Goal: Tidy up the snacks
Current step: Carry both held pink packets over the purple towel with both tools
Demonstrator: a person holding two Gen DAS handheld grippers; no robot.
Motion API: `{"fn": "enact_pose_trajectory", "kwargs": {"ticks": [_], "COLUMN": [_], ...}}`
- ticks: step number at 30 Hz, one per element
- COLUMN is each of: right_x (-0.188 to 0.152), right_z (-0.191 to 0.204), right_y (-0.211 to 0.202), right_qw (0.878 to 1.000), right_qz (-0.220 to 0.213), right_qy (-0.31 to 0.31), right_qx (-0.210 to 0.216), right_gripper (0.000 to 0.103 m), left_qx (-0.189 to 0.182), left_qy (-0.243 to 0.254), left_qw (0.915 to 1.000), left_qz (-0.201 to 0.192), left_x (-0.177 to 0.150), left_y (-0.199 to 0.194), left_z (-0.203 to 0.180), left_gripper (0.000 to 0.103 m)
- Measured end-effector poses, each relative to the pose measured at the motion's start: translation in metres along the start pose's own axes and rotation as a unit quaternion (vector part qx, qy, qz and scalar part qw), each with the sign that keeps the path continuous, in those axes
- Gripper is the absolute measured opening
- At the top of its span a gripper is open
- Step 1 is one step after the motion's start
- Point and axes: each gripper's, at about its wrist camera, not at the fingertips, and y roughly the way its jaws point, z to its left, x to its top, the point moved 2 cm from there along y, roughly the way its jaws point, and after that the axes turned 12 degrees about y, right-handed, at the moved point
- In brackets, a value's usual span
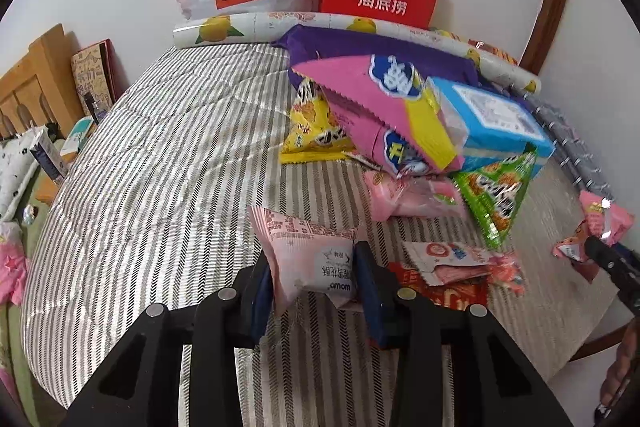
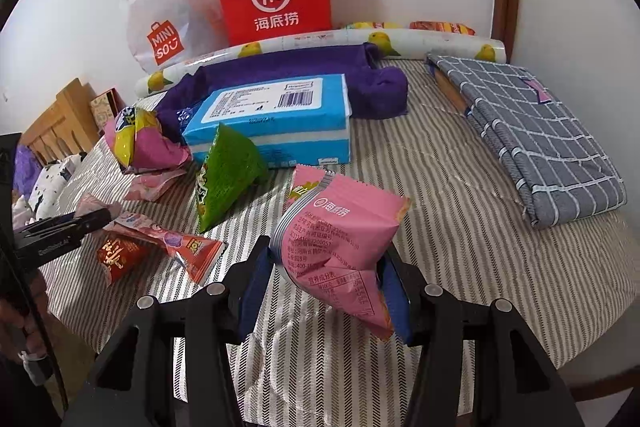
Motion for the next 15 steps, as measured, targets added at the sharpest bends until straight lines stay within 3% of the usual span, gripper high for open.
{"fn": "enact_pose_trajectory", "kwargs": {"ticks": [15], "right_x": [0.039], "right_z": [0.014], "right_y": [-0.036], "right_qw": [1.0], "right_qz": [-0.029], "right_qy": [-0.006], "right_qx": [0.006], "right_gripper": [0.052], "left_qx": [-0.031], "left_qy": [-0.007], "left_qw": [0.9982], "left_qz": [-0.051], "left_x": [0.038], "left_y": [-0.06], "left_z": [-0.01], "left_gripper": [0.036]}}
